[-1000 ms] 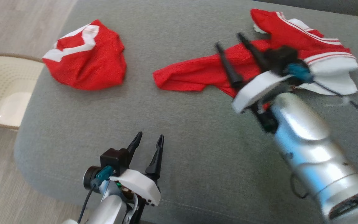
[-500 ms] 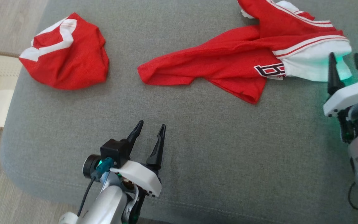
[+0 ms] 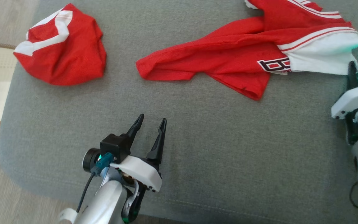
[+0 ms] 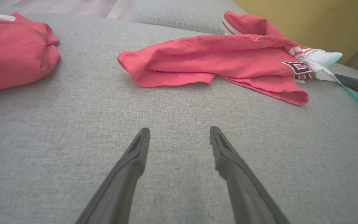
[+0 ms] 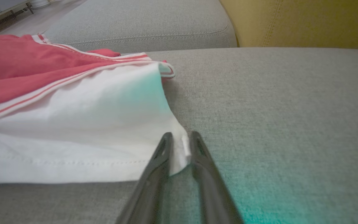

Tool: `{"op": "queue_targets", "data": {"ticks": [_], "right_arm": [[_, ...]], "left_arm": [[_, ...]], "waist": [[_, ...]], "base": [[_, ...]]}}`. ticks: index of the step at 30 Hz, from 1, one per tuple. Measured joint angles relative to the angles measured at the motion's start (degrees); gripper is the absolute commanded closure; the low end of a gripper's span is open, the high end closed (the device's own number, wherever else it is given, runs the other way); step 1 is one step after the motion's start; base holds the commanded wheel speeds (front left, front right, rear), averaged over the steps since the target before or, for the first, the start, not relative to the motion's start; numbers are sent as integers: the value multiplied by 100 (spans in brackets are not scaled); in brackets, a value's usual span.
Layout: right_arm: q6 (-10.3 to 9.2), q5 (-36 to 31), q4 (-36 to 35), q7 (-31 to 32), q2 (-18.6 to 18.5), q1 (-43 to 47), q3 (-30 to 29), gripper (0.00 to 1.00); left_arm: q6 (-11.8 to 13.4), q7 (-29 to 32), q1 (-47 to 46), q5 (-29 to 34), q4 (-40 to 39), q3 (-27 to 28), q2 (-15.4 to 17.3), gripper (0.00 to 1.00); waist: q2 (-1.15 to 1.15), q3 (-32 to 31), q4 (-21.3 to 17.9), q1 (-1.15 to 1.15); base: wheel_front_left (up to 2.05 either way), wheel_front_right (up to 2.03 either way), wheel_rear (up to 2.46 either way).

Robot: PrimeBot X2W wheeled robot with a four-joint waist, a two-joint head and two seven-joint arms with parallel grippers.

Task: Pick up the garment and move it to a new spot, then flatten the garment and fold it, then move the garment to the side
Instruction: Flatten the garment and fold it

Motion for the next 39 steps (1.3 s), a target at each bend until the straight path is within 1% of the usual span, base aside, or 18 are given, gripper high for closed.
{"op": "queue_targets", "data": {"ticks": [5,9,15,19,22,23,24,29,31,32,34,36,39], "right_arm": [[0,-9,-131,7,159,30,-66,100],[0,235,-664,7,164,210,-175,100],[0,699,-1330,7,238,1138,-233,100],[0,918,-1577,7,259,1776,-215,100],[0,1015,-1701,19,287,2059,-155,100],[0,1051,-1742,26,308,2122,-142,43],[0,1065,-1785,26,324,2169,-119,0],[0,978,-2359,24,489,2295,-65,0],[0,804,-2825,24,594,2380,-83,0],[0,595,-3259,23,723,2488,-98,0],[0,355,-3611,23,884,2624,-101,0],[0,137,-3868,22,1038,2763,-93,0],[0,-81,-4017,22,1178,2914,-62,0]], "left_arm": [[1,0,0,11,20,34,0,0],[-5,0,9,10,67,43,0,0],[0,0,91,67,168,147,0,0],[0,0,241,67,227,260,0,0],[-5,0,294,68,294,287,0,0],[-8,0,292,75,299,310,0,0],[-9,0,293,109,304,352,0,0],[1,0,332,140,336,561,-2,0],[55,0,411,207,328,653,0,0],[97,0,483,244,319,746,0,0],[133,0,526,293,312,821,1,0],[201,0,526,343,274,931,0,0],[285,0,526,434,200,1101,0,0]], "waist": [[0,-72,-124,0],[0,-242,-261,0],[0,-557,-591,0],[0,-767,-816,0],[0,-890,-951,0],[0,-923,-985,0],[0,-950,-1013,0],[0,-1075,-1066,0],[0,-1126,-1066,0],[0,-1170,-1064,0],[0,-1213,-1060,0],[0,-1246,-1058,0],[0,-1284,-1059,0]], "base": [[0,0,0],[0,0,0],[0,0,0],[0,0,0],[0,0,0],[0,0,0],[0,0,0],[0,0,0],[0,0,0],[0,0,0],[0,0,0],[0,0,0],[0,0,0]]}}
